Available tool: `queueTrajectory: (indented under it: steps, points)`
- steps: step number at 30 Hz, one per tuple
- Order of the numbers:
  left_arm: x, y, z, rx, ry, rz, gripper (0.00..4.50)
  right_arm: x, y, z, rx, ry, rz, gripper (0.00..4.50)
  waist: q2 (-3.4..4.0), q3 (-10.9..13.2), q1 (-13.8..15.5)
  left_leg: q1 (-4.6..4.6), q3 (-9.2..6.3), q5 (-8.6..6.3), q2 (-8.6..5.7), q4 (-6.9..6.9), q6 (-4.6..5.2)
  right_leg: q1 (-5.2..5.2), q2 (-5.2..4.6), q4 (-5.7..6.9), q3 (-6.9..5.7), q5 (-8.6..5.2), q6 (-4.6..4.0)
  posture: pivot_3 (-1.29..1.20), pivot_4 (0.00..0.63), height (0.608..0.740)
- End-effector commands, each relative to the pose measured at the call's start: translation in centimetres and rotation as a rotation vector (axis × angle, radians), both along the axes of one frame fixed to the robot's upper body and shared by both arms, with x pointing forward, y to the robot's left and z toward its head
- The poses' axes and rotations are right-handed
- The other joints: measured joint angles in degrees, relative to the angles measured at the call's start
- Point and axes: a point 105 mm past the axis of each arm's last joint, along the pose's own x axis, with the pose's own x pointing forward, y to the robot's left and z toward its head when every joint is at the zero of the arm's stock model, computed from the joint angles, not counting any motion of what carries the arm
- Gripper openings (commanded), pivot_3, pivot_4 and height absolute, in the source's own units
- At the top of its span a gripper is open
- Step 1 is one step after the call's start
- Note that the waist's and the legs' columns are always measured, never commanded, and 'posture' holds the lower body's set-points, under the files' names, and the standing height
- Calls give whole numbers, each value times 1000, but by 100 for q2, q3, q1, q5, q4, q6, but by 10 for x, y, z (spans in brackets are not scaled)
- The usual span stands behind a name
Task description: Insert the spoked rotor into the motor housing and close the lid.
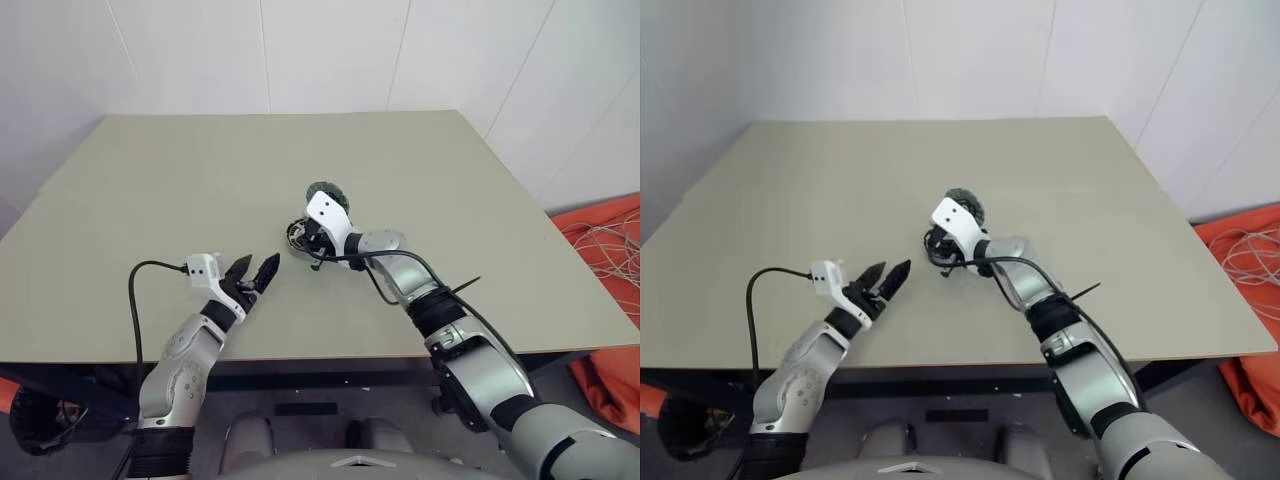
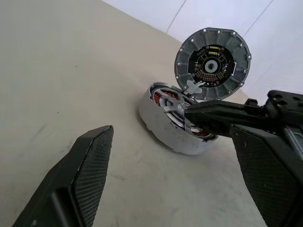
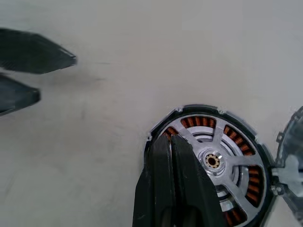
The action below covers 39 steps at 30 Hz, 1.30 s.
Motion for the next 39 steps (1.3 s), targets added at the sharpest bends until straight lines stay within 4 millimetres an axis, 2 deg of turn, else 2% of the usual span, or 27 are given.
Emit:
queueTrajectory:
  steps: [1,3,7,15,21,31,39]
  points:
    - [4,-2,9,-9,-36,-3,4205,4,8,30,-19,-99,77,1158,0,0,0,0,0,0,0,0,0,0,0,0,0,0,0,0,0,740]
    - [4,-1,9,-13,-35,5,4205,8,6,31,-39,-111,82,1919,0,0,0,0,0,0,1,0,0,-2,1,1,0,1,-2,0,0,740]
    - [5,1,8,-16,-34,19,4205,8,3,29,-131,-137,147,3141,-1,0,3,-1,1,0,0,0,1,-2,0,1,0,2,-5,0,0,740]
    - [7,-2,6,-16,-26,12,4205,-1,-13,24,-351,-122,358,3141,-1,1,1,-4,0,-1,1,6,2,-2,0,3,-2,4,-8,0,0,740]
    - [8,-3,5,-19,-22,12,4205,-3,-15,19,-443,-109,448,3141,-2,1,-1,-4,1,-1,3,10,2,-3,0,7,-3,7,-14,0,0,740]
    - [7,-2,4,-25,-19,20,4205,-1,-2,9,-482,-88,485,3141,-1,1,-3,-7,0,-1,4,18,3,-7,0,16,-4,9,-20,0,0,740]
    - [8,-3,5,-25,-23,17,4205,8,-7,7,-515,-80,457,3141,-2,3,-1,-6,0,-1,4,33,3,-28,-5,77,-4,-11,-50,0,0,740]
